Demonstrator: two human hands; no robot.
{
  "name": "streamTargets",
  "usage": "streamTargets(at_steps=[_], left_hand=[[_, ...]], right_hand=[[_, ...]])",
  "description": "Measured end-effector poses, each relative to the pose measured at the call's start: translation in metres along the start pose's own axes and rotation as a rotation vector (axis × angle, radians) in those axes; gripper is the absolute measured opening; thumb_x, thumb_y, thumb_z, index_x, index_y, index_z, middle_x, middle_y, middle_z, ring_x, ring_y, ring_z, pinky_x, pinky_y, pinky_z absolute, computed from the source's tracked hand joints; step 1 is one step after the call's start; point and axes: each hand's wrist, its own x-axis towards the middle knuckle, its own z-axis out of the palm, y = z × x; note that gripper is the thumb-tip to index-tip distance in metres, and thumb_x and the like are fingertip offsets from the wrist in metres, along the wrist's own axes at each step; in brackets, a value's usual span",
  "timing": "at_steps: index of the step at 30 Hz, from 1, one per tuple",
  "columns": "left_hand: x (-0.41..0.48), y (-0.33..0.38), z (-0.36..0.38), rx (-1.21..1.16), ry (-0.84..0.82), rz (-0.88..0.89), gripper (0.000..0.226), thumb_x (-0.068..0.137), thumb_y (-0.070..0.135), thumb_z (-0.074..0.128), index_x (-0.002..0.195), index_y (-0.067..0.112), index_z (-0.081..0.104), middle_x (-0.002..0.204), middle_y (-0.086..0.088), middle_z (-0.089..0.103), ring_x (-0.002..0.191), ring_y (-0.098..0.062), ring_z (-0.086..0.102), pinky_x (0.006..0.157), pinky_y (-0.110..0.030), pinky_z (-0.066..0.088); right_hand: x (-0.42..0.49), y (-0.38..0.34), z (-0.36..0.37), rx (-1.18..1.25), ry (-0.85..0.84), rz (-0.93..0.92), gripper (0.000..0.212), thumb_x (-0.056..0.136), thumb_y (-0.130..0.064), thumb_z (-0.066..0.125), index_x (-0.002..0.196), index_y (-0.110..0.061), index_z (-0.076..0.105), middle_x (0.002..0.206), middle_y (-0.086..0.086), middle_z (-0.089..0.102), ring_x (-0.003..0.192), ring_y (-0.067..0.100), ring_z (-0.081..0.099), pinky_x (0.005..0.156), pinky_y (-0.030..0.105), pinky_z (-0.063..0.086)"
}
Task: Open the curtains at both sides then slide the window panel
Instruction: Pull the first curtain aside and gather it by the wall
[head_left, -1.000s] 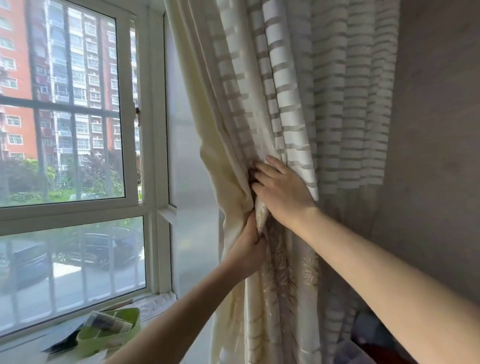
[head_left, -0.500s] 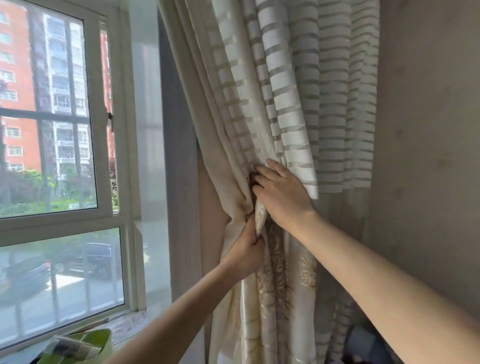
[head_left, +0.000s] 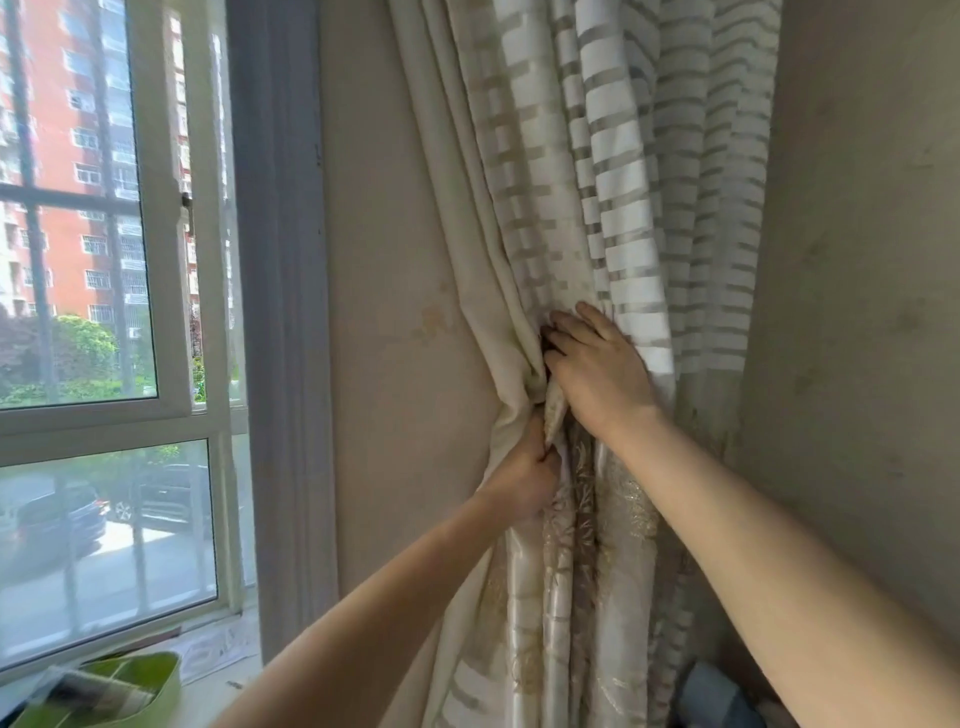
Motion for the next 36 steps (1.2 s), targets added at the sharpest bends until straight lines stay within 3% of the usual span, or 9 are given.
streamTargets(at_steps=[6, 9, 14, 18, 23, 27, 31, 34, 36], left_hand=[[0.034, -0.020, 0.031, 0.009, -0.035, 0.018, 0.050, 0.091, -0.017, 0.035, 0.140, -0.009, 0.030, 0.136, -0.033, 0.046, 0.119, -0.024, 0.048, 0.085, 0.007, 0.029], [0.045, -0.024, 0.046, 0.050, -0.065, 0.034, 0.051, 0.092, -0.016, 0.036, 0.142, -0.010, 0.025, 0.143, -0.032, 0.038, 0.133, -0.028, 0.037, 0.092, 0.007, 0.022], [0.044, -0.037, 0.065, 0.123, -0.067, -0.070, 0.063, 0.098, 0.001, 0.039, 0.153, 0.007, 0.009, 0.157, -0.016, 0.027, 0.144, -0.028, 0.028, 0.115, -0.029, 0.024], [0.031, -0.036, 0.058, -0.039, -0.107, -0.003, 0.059, 0.092, -0.025, 0.026, 0.147, -0.008, 0.009, 0.150, -0.016, 0.027, 0.137, -0.019, 0.027, 0.112, -0.014, 0.020], [0.013, -0.038, 0.038, -0.074, -0.109, -0.204, 0.043, 0.103, -0.004, 0.031, 0.145, -0.005, 0.023, 0.108, 0.019, 0.055, 0.095, 0.000, 0.049, 0.089, -0.006, 0.036], [-0.006, -0.033, 0.018, 0.105, -0.055, -0.126, 0.048, 0.096, -0.012, 0.037, 0.143, -0.011, 0.024, 0.143, -0.029, 0.040, 0.135, -0.039, 0.037, 0.110, -0.018, 0.024], [-0.029, -0.025, 0.001, 0.227, -0.014, -0.183, 0.055, 0.103, 0.012, 0.037, 0.153, 0.009, 0.015, 0.158, -0.016, 0.025, 0.144, -0.029, 0.027, 0.105, -0.019, 0.020], [-0.040, -0.017, -0.011, 0.261, -0.036, -0.168, 0.053, 0.102, 0.008, 0.037, 0.151, 0.004, 0.018, 0.155, -0.016, 0.030, 0.143, -0.027, 0.029, 0.111, -0.023, 0.021], [-0.049, -0.012, -0.020, 0.247, -0.026, -0.178, 0.050, 0.100, 0.010, 0.043, 0.147, 0.006, 0.027, 0.147, -0.014, 0.043, 0.135, -0.026, 0.040, 0.096, -0.012, 0.027]], right_hand=[[-0.004, 0.032, 0.030, -0.032, -0.089, 0.069, 0.043, 0.101, -0.014, 0.030, 0.134, -0.009, 0.058, 0.155, 0.006, 0.042, 0.150, 0.020, 0.020, 0.122, 0.036, -0.009], [-0.011, 0.046, 0.041, -0.058, -0.136, 0.121, 0.041, 0.102, -0.015, 0.033, 0.134, -0.010, 0.058, 0.154, 0.004, 0.043, 0.150, 0.020, 0.021, 0.122, 0.035, -0.007], [-0.022, 0.043, 0.050, -0.069, -0.167, 0.172, 0.039, 0.101, -0.016, 0.036, 0.130, -0.011, 0.061, 0.153, 0.006, 0.044, 0.149, 0.022, 0.023, 0.122, 0.036, -0.005], [-0.021, 0.029, 0.046, -0.066, -0.160, 0.145, 0.040, 0.101, -0.015, 0.034, 0.130, -0.008, 0.061, 0.152, 0.009, 0.045, 0.148, 0.023, 0.024, 0.123, 0.037, -0.005], [-0.020, 0.006, 0.034, -0.070, -0.156, 0.126, 0.040, 0.100, -0.016, 0.036, 0.130, -0.010, 0.061, 0.151, 0.009, 0.045, 0.148, 0.024, 0.025, 0.125, 0.039, 0.000], [-0.020, -0.012, 0.023, -0.052, -0.150, 0.107, 0.040, 0.100, -0.016, 0.034, 0.130, -0.009, 0.060, 0.152, 0.010, 0.045, 0.148, 0.025, 0.025, 0.124, 0.040, 0.000], [-0.020, -0.029, 0.009, -0.032, -0.128, 0.081, 0.042, 0.100, -0.015, 0.031, 0.125, -0.008, 0.063, 0.146, 0.011, 0.050, 0.146, 0.026, 0.028, 0.124, 0.038, -0.002], [-0.020, -0.042, -0.001, -0.029, -0.139, 0.077, 0.044, 0.097, -0.015, 0.031, 0.126, -0.010, 0.063, 0.144, 0.010, 0.052, 0.145, 0.026, 0.029, 0.124, 0.039, -0.002], [-0.021, -0.051, -0.010, -0.029, -0.152, 0.055, 0.045, 0.090, -0.018, 0.037, 0.126, -0.012, 0.063, 0.143, 0.009, 0.053, 0.145, 0.027, 0.029, 0.124, 0.041, -0.001]])
